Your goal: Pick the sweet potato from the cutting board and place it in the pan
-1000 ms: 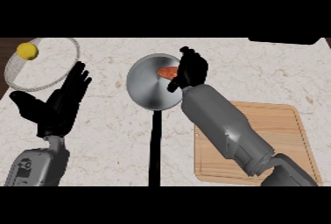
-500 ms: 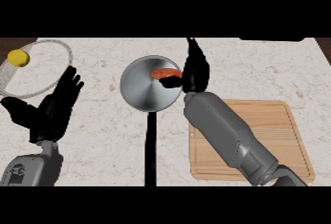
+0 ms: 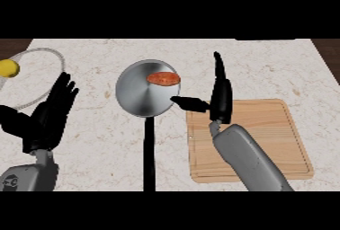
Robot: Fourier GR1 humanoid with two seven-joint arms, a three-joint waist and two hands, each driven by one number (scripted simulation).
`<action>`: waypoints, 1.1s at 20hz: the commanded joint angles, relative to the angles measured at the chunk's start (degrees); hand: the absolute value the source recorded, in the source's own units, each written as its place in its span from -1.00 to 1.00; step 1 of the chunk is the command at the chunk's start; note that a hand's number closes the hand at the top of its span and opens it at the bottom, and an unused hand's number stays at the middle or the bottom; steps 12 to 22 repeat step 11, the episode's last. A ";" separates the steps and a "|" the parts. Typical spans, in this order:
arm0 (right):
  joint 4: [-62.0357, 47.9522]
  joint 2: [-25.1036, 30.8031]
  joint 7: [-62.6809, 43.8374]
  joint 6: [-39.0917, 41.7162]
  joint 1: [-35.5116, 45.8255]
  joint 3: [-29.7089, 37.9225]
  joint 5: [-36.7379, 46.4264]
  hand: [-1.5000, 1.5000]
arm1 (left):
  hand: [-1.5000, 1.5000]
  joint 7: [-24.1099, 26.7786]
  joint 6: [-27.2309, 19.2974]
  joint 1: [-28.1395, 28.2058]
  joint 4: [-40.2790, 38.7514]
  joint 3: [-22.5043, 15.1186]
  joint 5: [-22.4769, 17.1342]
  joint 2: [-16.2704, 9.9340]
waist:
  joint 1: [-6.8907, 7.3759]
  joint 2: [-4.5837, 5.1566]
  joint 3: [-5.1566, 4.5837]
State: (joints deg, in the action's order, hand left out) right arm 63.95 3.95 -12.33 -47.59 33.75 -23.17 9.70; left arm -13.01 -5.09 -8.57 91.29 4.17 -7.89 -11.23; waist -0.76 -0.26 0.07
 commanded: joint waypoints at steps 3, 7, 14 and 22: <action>19.68 6.49 6.23 6.55 -16.51 -1.03 -3.73 -1.00 | 0.00 -0.01 0.48 -1.13 -1.42 1.40 -0.06 -0.69 | -0.16 0.08 -0.06; 25.33 6.58 4.08 6.67 -22.18 -1.39 1.14 -1.00 | 0.00 1.59 1.58 -2.31 -3.79 2.23 -0.20 -0.03 | 0.51 0.22 -0.08; 27.64 6.91 4.88 8.20 -27.97 -1.84 3.47 -1.00 | 0.00 -1.98 -0.23 -0.98 1.10 0.13 2.06 1.17 | 0.60 0.21 -0.07; 27.64 6.91 4.88 8.20 -27.97 -1.84 3.47 -1.00 | 0.00 -1.98 -0.23 -0.98 1.10 0.13 2.06 1.17 | 0.60 0.21 -0.07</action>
